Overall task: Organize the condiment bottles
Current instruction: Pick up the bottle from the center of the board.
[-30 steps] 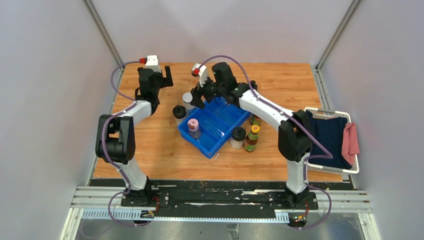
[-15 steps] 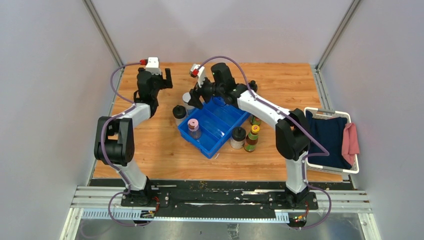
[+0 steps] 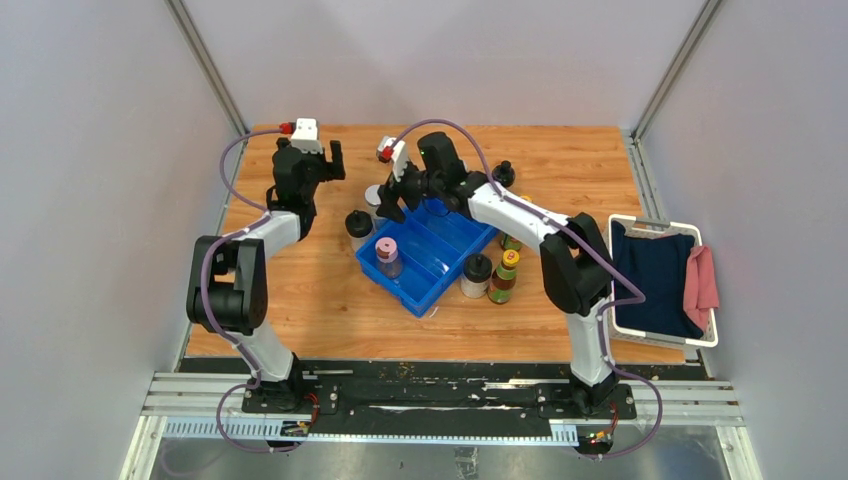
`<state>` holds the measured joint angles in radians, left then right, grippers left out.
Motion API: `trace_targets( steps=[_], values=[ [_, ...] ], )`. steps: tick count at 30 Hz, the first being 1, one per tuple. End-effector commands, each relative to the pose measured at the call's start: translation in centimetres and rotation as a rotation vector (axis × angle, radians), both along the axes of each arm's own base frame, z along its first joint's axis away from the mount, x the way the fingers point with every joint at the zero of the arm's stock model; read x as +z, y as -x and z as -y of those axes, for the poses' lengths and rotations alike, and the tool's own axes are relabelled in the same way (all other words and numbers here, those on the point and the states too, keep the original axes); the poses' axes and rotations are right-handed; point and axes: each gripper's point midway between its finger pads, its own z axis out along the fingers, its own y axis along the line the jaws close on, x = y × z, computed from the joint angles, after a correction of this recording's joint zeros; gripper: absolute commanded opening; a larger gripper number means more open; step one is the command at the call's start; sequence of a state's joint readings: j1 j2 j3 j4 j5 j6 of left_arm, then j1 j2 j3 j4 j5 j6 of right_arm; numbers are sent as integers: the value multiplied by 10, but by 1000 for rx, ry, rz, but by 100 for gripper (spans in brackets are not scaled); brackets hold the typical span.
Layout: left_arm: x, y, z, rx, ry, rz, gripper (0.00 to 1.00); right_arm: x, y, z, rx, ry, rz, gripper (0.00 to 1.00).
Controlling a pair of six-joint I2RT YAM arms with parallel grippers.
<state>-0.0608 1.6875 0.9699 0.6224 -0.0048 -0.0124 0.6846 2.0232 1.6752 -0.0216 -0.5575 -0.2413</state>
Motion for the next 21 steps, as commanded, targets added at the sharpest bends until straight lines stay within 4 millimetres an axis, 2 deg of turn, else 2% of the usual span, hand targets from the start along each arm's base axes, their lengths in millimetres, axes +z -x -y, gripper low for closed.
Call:
trace_targets(
  steps=[1, 21],
  values=[
    [17, 4, -2, -12, -7, 51, 91, -3, -3, -9, 26, -2, 24, 81],
    [20, 10, -2, -11, -6, 63, 89, -8, -14, -22, 39, -12, 24, 80]
  ],
)
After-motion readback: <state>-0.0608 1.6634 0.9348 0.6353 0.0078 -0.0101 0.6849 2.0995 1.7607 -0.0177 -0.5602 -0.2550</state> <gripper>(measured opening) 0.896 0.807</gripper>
